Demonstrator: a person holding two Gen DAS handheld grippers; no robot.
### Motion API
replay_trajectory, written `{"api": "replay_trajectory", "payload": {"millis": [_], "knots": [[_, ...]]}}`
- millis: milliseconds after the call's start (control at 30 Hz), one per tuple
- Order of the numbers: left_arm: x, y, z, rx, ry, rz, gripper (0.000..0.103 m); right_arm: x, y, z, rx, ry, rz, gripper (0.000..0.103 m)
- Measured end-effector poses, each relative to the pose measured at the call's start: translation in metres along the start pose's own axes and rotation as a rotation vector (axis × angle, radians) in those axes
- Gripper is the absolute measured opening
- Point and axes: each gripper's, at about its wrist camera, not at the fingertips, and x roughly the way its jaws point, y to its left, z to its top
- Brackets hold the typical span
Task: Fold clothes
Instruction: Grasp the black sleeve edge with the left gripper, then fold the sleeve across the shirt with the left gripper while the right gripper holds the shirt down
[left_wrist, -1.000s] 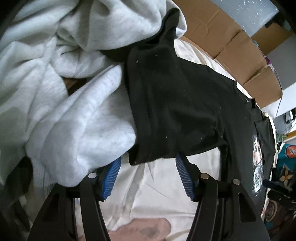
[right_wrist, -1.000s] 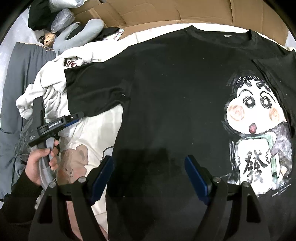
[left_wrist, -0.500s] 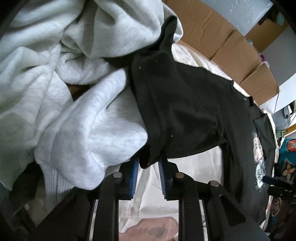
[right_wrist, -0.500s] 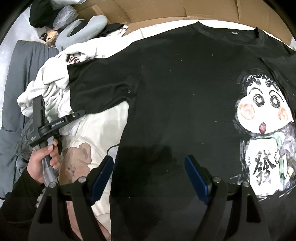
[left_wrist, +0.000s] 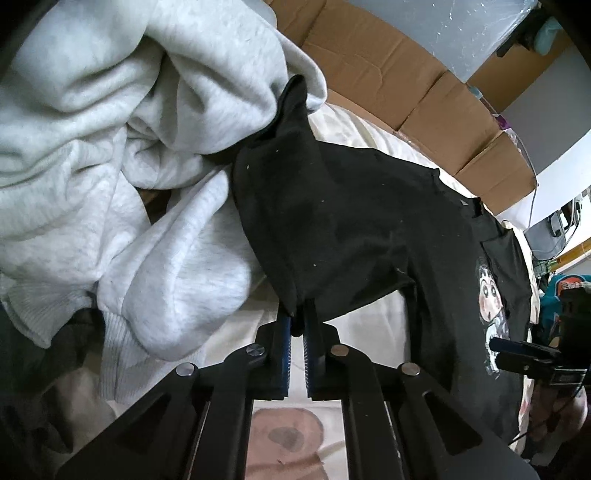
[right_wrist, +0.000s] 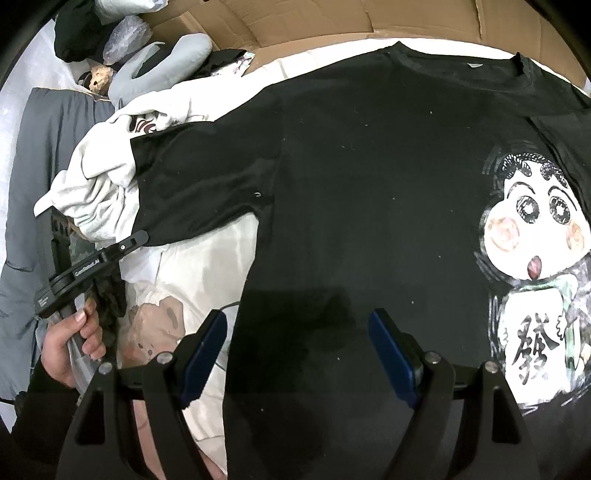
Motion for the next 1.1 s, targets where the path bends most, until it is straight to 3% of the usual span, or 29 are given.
{"api": "replay_trajectory", "payload": {"millis": [100,167,233,700,1100], "knots": [[-0.005,-0.005,0.005,-0.016,0.007,-0.01,0.004,0.006,0.001,0.004,0.007,0.003,0.009,0.079],[-0.008,-0.009,0.009,-0.02,0.01,-0.018,0.004,0.013,0.001,0.01,0.025,0.015,0.023,0.071],[-0.011,-0.014,0.014,-0.019,0.013,-0.023,0.004,0.02,0.001,0.016,0.043,0.029,0.037,0.054],[-0.034,-0.03,0.059,-0.027,-0.05,-0.076,0.004,0.059,0.005,0.056,0.103,-0.01,0.077,0.012],[-0.041,-0.047,0.076,-0.019,-0.04,-0.137,0.004,0.097,0.003,0.069,0.215,0.006,0.154,0.008]]}}
